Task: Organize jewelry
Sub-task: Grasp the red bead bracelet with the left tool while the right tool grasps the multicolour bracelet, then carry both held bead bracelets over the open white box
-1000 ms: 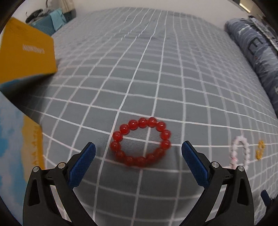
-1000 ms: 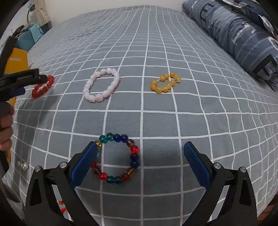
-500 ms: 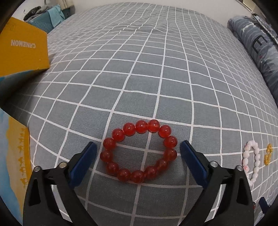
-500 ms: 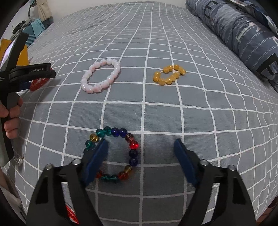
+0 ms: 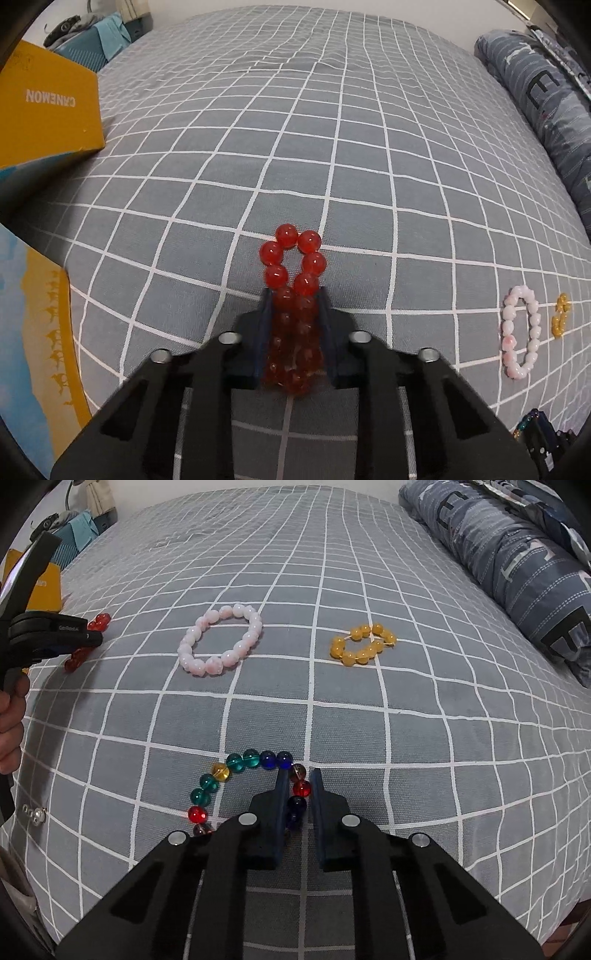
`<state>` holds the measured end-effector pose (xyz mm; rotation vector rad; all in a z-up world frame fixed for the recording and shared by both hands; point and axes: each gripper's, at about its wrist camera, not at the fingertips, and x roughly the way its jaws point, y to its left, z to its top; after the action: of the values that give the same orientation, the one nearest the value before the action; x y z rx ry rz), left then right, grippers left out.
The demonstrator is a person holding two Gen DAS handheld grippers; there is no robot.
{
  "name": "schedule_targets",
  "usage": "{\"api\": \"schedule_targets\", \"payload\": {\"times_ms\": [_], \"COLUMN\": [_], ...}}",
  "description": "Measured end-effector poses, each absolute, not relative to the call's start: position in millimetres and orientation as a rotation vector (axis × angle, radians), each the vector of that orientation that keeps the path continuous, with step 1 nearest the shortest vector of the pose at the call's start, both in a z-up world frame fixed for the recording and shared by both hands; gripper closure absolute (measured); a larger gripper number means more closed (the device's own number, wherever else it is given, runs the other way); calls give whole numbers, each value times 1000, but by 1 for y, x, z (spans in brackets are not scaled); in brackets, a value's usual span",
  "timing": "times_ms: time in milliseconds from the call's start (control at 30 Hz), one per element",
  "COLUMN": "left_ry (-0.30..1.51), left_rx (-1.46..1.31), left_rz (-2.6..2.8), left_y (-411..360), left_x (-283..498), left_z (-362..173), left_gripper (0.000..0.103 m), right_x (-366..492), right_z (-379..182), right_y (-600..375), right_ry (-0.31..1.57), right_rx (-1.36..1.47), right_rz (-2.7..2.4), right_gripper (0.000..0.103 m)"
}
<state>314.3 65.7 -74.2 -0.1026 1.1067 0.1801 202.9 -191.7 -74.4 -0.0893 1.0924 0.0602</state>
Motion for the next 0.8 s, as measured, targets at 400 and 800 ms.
{"api": "schedule_targets", "payload": {"times_ms": [400, 800], "left_ry": [1100, 1066], "left_rx": [-95, -87], "left_rz": [149, 110], "left_y": [66, 65], "left_x": [306, 289], "left_z": [-67, -46], "left_gripper": [90, 90], "right_x": [196, 182], "right_z": [-63, -39], "right_y": [-191, -184], "right_ry": [1060, 997], "right_rx": [-74, -50], "right_rz": [60, 70], "right_gripper": [94, 94]}}
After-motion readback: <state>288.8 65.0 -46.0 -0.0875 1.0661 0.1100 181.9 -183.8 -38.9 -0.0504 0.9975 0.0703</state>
